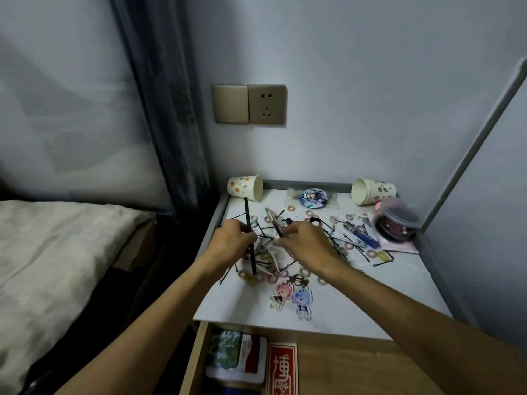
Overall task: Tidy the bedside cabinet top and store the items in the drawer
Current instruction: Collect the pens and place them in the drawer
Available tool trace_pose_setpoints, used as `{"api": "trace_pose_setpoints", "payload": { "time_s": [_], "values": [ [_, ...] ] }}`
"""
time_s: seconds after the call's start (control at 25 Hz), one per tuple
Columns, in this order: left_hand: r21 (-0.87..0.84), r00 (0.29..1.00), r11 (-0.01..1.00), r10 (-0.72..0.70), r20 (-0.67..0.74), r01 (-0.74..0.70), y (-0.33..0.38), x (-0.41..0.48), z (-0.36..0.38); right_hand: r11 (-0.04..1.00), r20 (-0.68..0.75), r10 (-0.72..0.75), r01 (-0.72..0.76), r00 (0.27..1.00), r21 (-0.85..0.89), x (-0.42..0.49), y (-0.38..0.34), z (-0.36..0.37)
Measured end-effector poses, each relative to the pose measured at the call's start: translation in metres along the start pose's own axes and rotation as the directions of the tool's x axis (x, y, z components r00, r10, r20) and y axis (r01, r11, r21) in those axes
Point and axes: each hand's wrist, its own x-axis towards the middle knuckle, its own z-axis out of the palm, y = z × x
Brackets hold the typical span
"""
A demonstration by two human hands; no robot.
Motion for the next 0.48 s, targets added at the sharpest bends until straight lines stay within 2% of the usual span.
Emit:
{"api": "trace_pose_setpoints", "payload": {
  "time_s": [0.08,0.16,0.2,0.32,0.48],
  "values": [
    [-0.297,0.998,0.952,-0.063,0.03,0.069,0.004,-0.013,0.002,0.986,0.033,0.019,-0.024,0.999,0.164,-0.015,-0.004,-0.01],
    [-0.571,0.988,0.807,-0.127,0.086,0.153,0.009,-0.025,0.002,0.958,0.103,0.0,-0.03,0.995,0.285,-0.033,-0.009,-0.014],
    [-0.654,0.982,0.733,-0.144,0.119,0.186,0.011,-0.032,0.002,0.946,0.132,-0.014,-0.03,0.991,0.322,-0.042,-0.011,-0.014],
    [-0.756,0.976,0.618,-0.144,0.164,0.218,0.01,-0.051,0.002,0.915,0.194,-0.063,-0.021,0.979,0.403,-0.062,-0.018,-0.005],
    [-0.767,0.984,0.624,-0.174,0.048,0.148,0.007,-0.068,-0.001,0.902,0.232,-0.207,0.094,0.95,0.42,-0.069,-0.024,0.004]
  ]
}}
